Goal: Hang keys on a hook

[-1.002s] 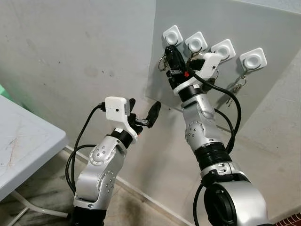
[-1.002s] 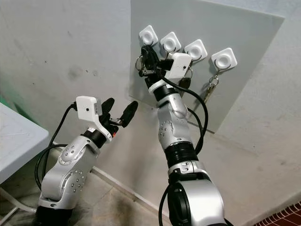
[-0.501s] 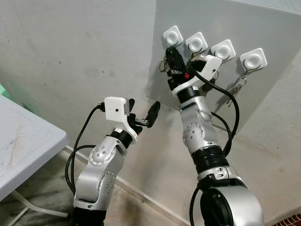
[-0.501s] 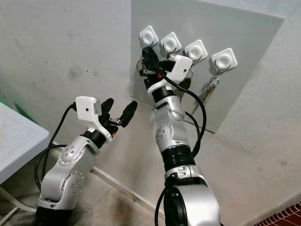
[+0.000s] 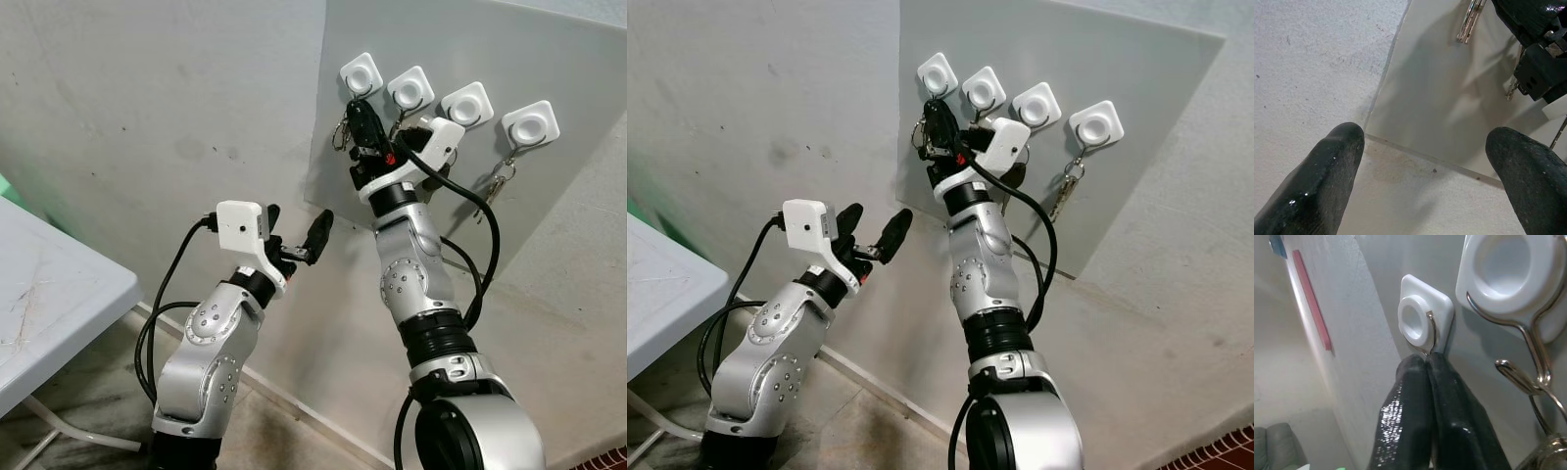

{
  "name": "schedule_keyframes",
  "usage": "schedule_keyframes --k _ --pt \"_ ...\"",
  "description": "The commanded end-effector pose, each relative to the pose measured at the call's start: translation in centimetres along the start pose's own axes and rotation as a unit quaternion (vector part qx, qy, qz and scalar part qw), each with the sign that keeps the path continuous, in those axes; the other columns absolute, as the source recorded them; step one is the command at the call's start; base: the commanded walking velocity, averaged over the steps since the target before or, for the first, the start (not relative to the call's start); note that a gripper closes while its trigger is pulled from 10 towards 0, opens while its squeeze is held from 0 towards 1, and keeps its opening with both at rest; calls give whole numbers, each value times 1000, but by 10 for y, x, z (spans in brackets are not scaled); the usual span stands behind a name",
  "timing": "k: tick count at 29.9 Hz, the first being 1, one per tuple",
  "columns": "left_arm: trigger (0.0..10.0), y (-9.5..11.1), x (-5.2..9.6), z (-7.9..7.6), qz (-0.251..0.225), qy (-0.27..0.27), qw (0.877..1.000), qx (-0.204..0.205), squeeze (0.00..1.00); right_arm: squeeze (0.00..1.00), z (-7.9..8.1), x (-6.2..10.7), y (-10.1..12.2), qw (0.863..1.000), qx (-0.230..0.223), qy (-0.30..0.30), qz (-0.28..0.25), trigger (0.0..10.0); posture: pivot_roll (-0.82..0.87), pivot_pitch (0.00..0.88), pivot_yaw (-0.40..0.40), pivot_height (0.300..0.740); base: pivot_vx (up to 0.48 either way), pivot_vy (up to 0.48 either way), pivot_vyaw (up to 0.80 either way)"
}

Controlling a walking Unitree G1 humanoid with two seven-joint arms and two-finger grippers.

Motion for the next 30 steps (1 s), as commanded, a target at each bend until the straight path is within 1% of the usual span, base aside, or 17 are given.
schedule_keyframes --k 1,15,18,21,22,23,24,27,28,30 --pt "10000 4 2 -1 -6 1 1000 2 0 1000 -10 15 -26 998 -14 -25 48 10000 20 57 -81 740 0 0 0" --pt "10000 4 2 -1 -6 4 1000 7 0 1000 -11 17 -23 999 -11 -31 42 10000 18 61 -80 740 0 0 0" --pt "10000 3 2 0 -4 5 1000 7 0 1000 -13 20 -22 999 4 -29 39 10000 18 61 -80 740 0 0 0" --pt "10000 -1 3 2 0 8 1000 4 0 1000 -14 26 -23 999 26 -21 42 10000 18 62 -78 740 0 0 0" --pt "10000 -2 3 3 3 9 1000 3 0 1000 -16 32 -27 998 40 -20 49 10000 17 63 -78 740 0 0 0" --pt "10000 -2 3 3 3 9 1000 3 0 1000 -16 32 -27 998 40 -20 49 10000 17 63 -78 740 0 0 0" --pt "10000 -4 4 4 6 11 1000 2 0 0 -15 39 -30 996 64 -3 58 10000 17 63 -78 740 0 0 0" --pt "10000 -7 4 5 8 12 1000 2 0 0 -16 45 -33 995 80 7 65 10000 17 63 -78 740 0 0 0" --pt "10000 -10 5 6 13 15 1000 -1 0 0 -17 52 -36 992 104 18 74 10000 14 63 -77 740 0 0 0" --pt "10000 -13 5 8 17 19 1000 -4 0 0 -18 57 -38 988 128 27 81 10000 14 63 -77 740 0 0 0"
Point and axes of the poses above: a point about 5 cm out from each wrist's last joint towards the gripper, its own x axis pointing back from the gripper into the wrist, its own y axis along the axis of the wrist's last joint, z = x × y, the point moved 5 cm from there along -x, pointing out of the wrist towards the gripper, and after that the axes turned 4 degrees about x, right-handed, at the moved point
